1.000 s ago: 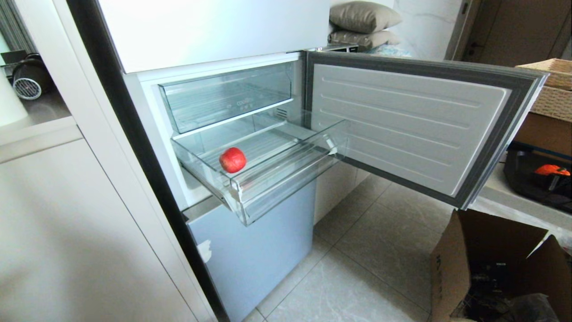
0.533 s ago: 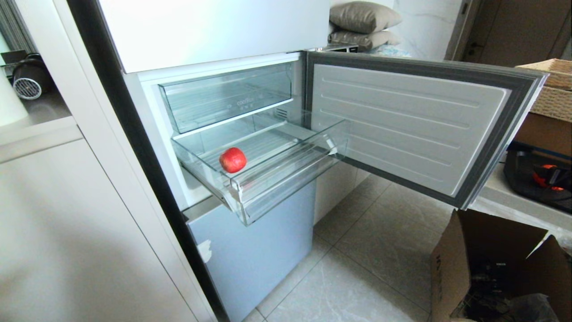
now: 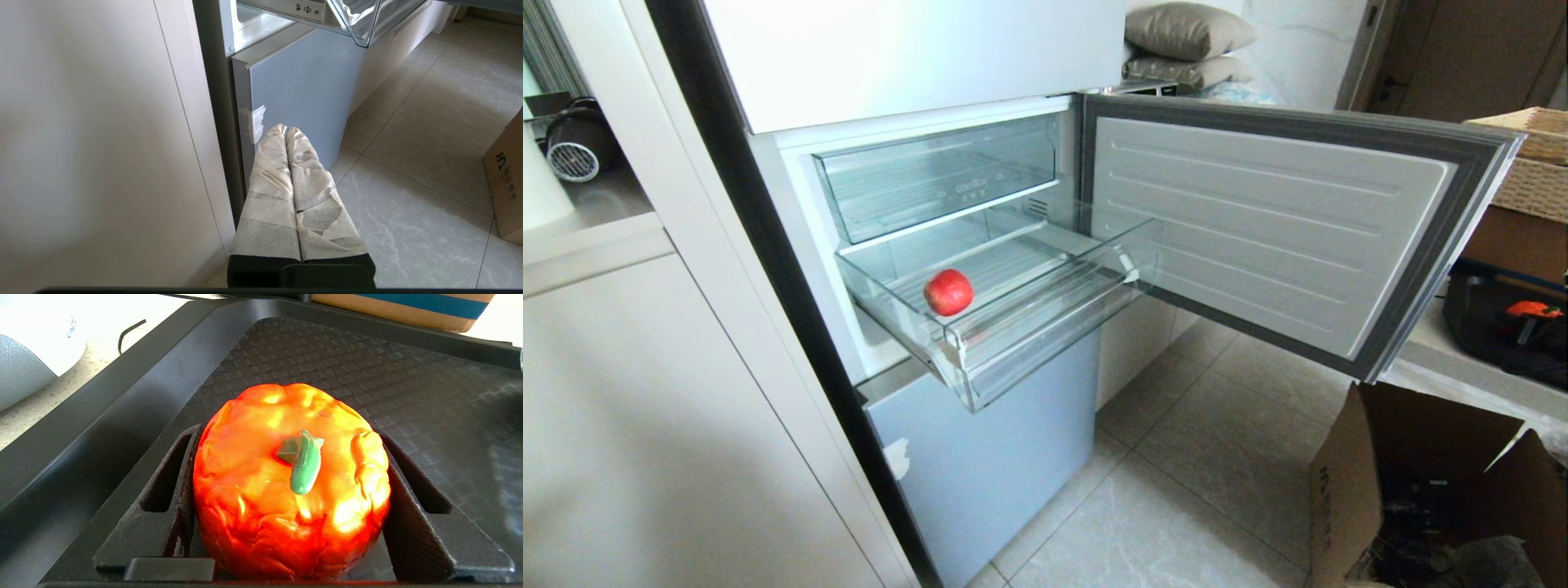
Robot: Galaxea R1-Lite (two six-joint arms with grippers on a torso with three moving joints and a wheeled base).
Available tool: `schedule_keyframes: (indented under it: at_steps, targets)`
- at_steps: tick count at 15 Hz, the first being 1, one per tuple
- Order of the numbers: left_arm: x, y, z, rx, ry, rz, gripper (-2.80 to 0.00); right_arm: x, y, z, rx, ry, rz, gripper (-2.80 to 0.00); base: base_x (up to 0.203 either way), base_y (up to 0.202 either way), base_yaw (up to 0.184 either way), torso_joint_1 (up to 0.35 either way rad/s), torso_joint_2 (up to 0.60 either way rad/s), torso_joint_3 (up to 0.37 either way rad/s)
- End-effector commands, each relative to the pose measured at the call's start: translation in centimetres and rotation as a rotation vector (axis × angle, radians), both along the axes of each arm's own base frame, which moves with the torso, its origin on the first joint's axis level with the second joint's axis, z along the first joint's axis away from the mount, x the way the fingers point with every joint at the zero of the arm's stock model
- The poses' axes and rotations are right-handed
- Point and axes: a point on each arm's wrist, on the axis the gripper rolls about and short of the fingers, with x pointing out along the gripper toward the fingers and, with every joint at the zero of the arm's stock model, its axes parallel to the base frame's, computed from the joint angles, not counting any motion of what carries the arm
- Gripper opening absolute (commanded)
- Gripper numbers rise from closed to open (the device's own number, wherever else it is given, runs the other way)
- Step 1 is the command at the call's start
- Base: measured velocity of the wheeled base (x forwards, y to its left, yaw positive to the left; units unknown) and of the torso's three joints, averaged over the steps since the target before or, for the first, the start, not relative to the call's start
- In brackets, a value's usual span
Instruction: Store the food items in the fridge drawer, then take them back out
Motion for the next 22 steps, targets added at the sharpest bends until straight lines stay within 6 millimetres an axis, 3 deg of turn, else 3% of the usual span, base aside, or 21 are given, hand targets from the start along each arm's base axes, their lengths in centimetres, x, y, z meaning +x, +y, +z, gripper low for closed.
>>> schedule_keyframes:
  at_steps: [1, 3, 5, 8, 10, 13, 17, 20, 22]
  targets:
    - [0.0, 0.0, 0.0, 0.000, 0.001, 0.000, -2.80, -0.7, 0.4, 1.8, -0.007, -0.011, -0.004, -2.80, 0.000, 0.000, 0.000, 0.000, 0.00, 0.000]
    - [0.0, 0.0, 0.0, 0.000, 0.001, 0.000, -2.80, -2.0, 1.5, 3.8, 0.000, -0.005, -0.015, -2.80, 0.000, 0.000, 0.000, 0.000, 0.00, 0.000]
    - [0.0, 0.0, 0.0, 0.000, 0.001, 0.000, -2.80, -5.0, 3.3, 6.6, 0.016, 0.013, -0.045, -2.80, 0.000, 0.000, 0.000, 0.000, 0.00, 0.000]
    - [0.0, 0.0, 0.0, 0.000, 0.001, 0.000, -2.80, -11.6, 7.8, 11.8, 0.034, 0.021, -0.080, -2.80, 0.000, 0.000, 0.000, 0.000, 0.00, 0.000]
    - [0.0, 0.0, 0.0, 0.000, 0.001, 0.000, -2.80, -16.9, 11.8, 13.6, 0.046, 0.032, -0.102, -2.80, 0.000, 0.000, 0.000, 0.000, 0.00, 0.000]
    - [0.0, 0.0, 0.0, 0.000, 0.001, 0.000, -2.80, -24.1, 18.1, 12.9, 0.070, 0.063, -0.096, -2.80, 0.000, 0.000, 0.000, 0.000, 0.00, 0.000]
    - [0.0, 0.0, 0.0, -0.001, 0.001, 0.000, -2.80, -31.5, 25.7, 8.7, 0.100, 0.090, 0.013, -2.80, 0.000, 0.000, 0.000, 0.000, 0.00, 0.000]
    - [0.0, 0.0, 0.0, 0.000, 0.001, 0.000, -2.80, -34.6, 30.2, 5.4, 0.097, 0.106, 0.192, -2.80, 0.000, 0.000, 0.000, 0.000, 0.00, 0.000]
    - [0.0, 0.0, 0.0, 0.000, 0.001, 0.000, -2.80, -35.5, 31.4, 4.4, 0.079, 0.111, 0.240, -2.80, 0.000, 0.000, 0.000, 0.000, 0.00, 0.000]
